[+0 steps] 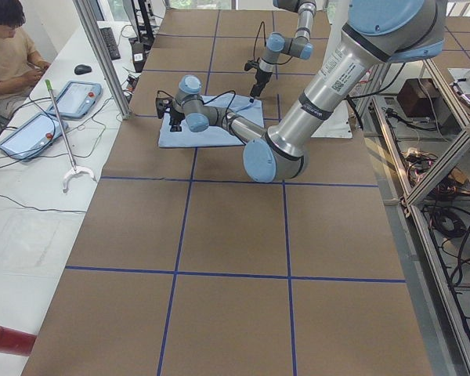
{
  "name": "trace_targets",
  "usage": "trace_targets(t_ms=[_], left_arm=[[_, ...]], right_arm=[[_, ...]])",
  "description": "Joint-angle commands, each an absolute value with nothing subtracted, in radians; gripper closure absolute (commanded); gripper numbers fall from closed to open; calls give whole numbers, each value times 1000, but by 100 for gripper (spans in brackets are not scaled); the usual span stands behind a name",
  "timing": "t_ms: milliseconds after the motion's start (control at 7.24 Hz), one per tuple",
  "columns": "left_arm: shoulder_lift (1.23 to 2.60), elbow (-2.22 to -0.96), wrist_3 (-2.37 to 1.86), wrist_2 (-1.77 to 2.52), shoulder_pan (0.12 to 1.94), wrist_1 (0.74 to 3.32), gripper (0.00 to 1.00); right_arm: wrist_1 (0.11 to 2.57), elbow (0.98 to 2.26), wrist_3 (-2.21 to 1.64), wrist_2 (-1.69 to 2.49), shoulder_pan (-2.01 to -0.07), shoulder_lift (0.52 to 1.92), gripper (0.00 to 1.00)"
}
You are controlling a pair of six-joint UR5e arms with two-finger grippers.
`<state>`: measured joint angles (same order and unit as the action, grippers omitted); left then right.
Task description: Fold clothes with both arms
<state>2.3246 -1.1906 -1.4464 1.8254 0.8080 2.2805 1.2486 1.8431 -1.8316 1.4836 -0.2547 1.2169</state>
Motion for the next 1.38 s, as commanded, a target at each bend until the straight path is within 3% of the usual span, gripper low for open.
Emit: trace_targets(t_ms=[0,414,691,829,967,1105,1243], left_arm=[[2309,-1193,-1447,1825,805,2286,61],[2303,-1210,-1448,1827,805,2284,61],[2284,-1236,-1448,1827,807,2283,61],[2260,-1264,-1447,1827,807,2280,61],[2258,-1267,-1445,1827,807,2278,61],[2258,-1266,-1445,1828,807,2278,61],[2257,-1267,-1445,1829,807,2278,61]], right_arm=[[1249,1842,-1833,1483,-245,1219,10],[1250,1838,-1832,1485,-245,1220,14],[1250,1833,-1832,1485,-245,1218,22],[1261,1836,-1833,1485,-247,1216,47],[1278,1835,-1832,1485,-245,1215,82],[1278,1842,-1832,1486,-247,1215,100],[1278,1842,-1832,1486,-247,1215,100]])
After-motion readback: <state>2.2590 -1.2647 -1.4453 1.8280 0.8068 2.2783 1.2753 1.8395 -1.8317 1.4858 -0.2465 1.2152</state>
